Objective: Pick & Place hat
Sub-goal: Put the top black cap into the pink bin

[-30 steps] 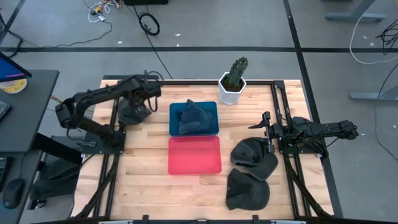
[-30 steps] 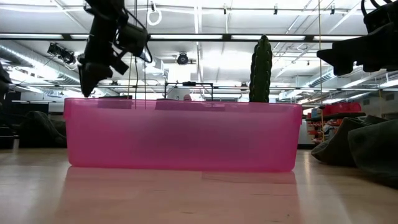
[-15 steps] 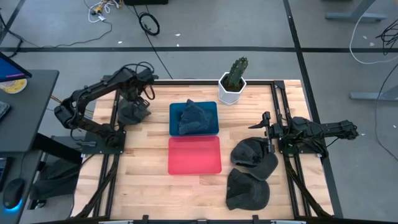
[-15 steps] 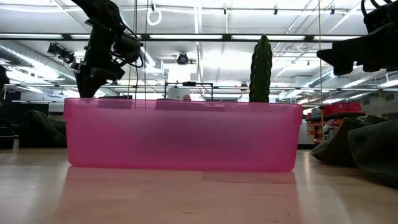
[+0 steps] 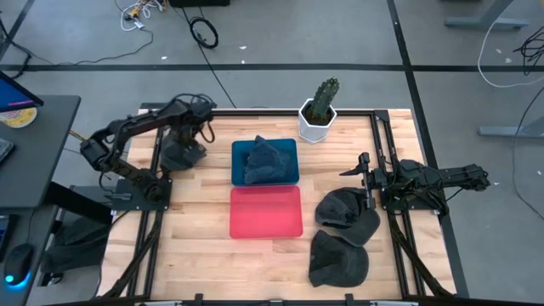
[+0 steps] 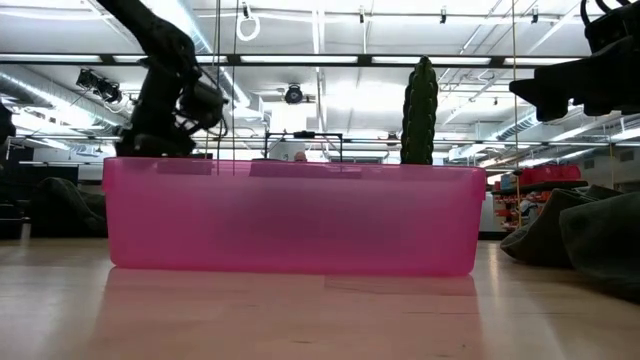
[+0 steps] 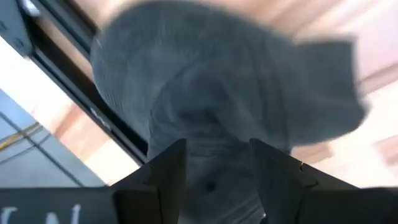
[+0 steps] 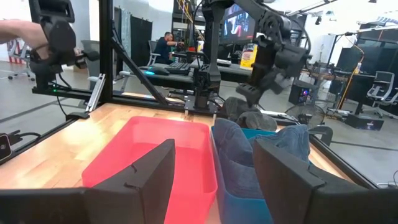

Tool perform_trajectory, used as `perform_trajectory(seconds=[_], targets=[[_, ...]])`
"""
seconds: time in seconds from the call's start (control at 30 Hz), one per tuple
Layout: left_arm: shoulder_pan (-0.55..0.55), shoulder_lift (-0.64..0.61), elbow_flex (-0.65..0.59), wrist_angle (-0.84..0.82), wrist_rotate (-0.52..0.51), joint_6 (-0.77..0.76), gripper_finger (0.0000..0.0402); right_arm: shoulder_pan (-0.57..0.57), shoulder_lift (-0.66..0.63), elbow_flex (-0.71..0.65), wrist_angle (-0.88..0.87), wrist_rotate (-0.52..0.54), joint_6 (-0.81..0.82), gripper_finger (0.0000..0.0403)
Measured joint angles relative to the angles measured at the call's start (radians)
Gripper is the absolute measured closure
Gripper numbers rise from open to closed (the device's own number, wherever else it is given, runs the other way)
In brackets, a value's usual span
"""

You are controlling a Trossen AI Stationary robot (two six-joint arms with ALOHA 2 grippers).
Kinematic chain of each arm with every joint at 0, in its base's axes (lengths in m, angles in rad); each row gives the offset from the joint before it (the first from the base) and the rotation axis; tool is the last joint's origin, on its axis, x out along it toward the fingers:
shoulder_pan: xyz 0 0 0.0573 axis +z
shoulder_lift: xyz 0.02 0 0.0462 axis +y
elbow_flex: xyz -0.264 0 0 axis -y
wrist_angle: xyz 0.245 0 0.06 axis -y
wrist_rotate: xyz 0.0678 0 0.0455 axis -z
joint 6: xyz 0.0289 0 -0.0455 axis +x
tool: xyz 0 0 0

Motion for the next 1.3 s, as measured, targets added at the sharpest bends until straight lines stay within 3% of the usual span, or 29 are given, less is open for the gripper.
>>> perform_trajectory(seconds=[0.5, 1.3], targets=[[0.074, -0.001, -0.142, 0.162, -0.042, 0.047, 0.0225, 0.000, 0.000, 0.000, 0.000, 0.000, 0.000, 0.0183], [0.066, -0.002, -0.096, 0.162, -0.086, 0.062, 0.0225, 0.000, 0.000, 0.000, 0.000, 0.000, 0.000, 0.0183]])
